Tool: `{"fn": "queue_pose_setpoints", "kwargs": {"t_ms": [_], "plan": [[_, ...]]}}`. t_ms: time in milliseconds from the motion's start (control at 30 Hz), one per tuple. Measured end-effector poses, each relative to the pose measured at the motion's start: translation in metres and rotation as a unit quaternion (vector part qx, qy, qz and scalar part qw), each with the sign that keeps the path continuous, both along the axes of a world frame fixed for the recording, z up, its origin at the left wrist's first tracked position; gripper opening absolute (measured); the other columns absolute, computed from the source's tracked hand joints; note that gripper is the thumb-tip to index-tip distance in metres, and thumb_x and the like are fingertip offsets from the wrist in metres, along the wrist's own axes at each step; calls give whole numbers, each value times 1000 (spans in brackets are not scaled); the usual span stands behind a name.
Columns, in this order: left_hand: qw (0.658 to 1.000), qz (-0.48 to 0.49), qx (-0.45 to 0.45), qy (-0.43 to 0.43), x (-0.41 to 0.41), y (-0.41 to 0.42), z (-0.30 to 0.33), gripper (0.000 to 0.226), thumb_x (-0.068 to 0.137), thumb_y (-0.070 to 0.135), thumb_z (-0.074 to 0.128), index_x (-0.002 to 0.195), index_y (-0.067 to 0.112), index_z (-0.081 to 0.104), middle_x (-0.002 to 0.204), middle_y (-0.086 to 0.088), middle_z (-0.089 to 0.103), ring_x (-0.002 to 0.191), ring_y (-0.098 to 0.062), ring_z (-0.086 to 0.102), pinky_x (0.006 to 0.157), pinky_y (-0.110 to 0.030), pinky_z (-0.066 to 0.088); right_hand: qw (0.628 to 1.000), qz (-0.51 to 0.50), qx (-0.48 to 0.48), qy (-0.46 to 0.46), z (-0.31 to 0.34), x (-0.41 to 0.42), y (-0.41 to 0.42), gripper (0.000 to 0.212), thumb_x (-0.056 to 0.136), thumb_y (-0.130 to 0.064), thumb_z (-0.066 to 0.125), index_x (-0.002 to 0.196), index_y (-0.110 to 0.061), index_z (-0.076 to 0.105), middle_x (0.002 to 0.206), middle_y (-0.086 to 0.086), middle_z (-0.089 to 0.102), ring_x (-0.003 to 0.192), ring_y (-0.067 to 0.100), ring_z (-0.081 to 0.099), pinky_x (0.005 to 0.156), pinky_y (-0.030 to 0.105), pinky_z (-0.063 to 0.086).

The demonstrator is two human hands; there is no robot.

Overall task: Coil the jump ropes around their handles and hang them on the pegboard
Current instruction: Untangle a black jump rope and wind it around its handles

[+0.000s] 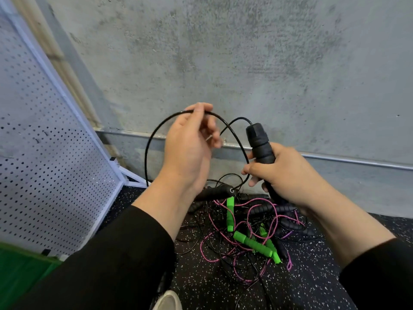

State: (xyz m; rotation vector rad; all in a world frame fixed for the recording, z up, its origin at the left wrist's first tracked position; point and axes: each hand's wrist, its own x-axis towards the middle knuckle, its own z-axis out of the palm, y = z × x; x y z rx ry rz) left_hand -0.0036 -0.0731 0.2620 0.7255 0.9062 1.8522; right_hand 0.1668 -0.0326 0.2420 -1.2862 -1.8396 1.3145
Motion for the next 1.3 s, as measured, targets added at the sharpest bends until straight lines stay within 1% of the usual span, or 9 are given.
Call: {"fn": "queue_pose_setpoints", "kwargs": {"t_ms": [200, 333, 400, 467, 567, 800, 1000, 1200, 1300], "plan": [[998, 45, 2, -33, -13, 0, 2, 21, 109, 19, 42, 99, 12, 59, 68, 0, 51, 57, -12, 48, 54, -26, 40, 999, 17, 3, -47, -3, -4, 0, 18, 87, -10, 72, 98, -18, 61, 77, 7, 77, 62, 25, 70, 52, 26, 40], [986, -1, -151, 64, -6, -3, -4, 18, 107, 14, 47, 120, 8, 58, 89, -7, 65, 65, -14, 58, 58, -26, 47, 999, -28, 12, -25, -4, -1, 3, 20, 86, -5, 68, 100, -15, 59, 76, 11, 76, 58, 26, 65, 55, 33, 42], [940, -58, -240, 236, 0, -3, -14, 29, 101, 11, 51, 129, 12, 60, 110, -8, 70, 80, -15, 65, 68, -28, 52, 998, -54, 12, 21, -1, 1, 4, 20, 85, -2, 68, 99, -14, 60, 77, 15, 75, 55, 23, 65, 57, 36, 43], [851, -133, -263, 435, 4, -4, -25, 49, 96, 20, 61, 144, 23, 53, 132, 0, 64, 105, -13, 65, 88, -31, 53, 995, -69, 3, 72, 2, 1, 2, 19, 86, 1, 66, 98, -12, 60, 76, 17, 73, 49, 17, 61, 52, 31, 42], [754, -233, -249, 562, 12, -7, -39, 82, 89, 38, 74, 158, 33, 31, 151, 6, 48, 130, -12, 52, 107, -30, 43, 985, -84, -25, 148, 7, 0, -2, 18, 89, 2, 65, 103, -10, 60, 70, 10, 69, 47, 14, 58, 46, 24, 41], [775, -190, -222, 560, 7, -3, -50, 79, 83, 36, 82, 150, 30, 42, 147, 10, 52, 132, -10, 50, 103, -27, 40, 958, -93, -56, 266, 25, 0, -6, 19, 93, 1, 62, 108, -9, 55, 71, 7, 65, 52, 17, 57, 47, 25, 41], [808, -256, -194, 495, 24, -5, -59, 40, 79, 46, 79, 115, 36, 67, 115, 11, 71, 109, -9, 66, 99, -40, 53, 935, -111, -79, 326, 35, 8, -7, 16, 94, 2, 60, 102, -11, 53, 72, 8, 63, 53, 17, 56, 47, 25, 42], [802, -203, -152, 541, 34, -4, -51, 14, 94, 38, 70, 102, 28, 64, 88, 13, 66, 79, -1, 60, 73, -27, 45, 931, -124, -76, 334, 40, 21, -9, 16, 94, -3, 64, 106, -11, 56, 82, 10, 69, 59, 17, 60, 51, 24, 48], [860, -163, -176, 450, 32, -6, -45, 19, 96, 38, 67, 104, 21, 67, 90, 7, 70, 79, -11, 64, 68, -24, 49, 951, -140, -71, 268, 35, 30, -9, 17, 93, -17, 71, 106, -10, 61, 94, 12, 67, 64, 18, 64, 60, 31, 60]]}}
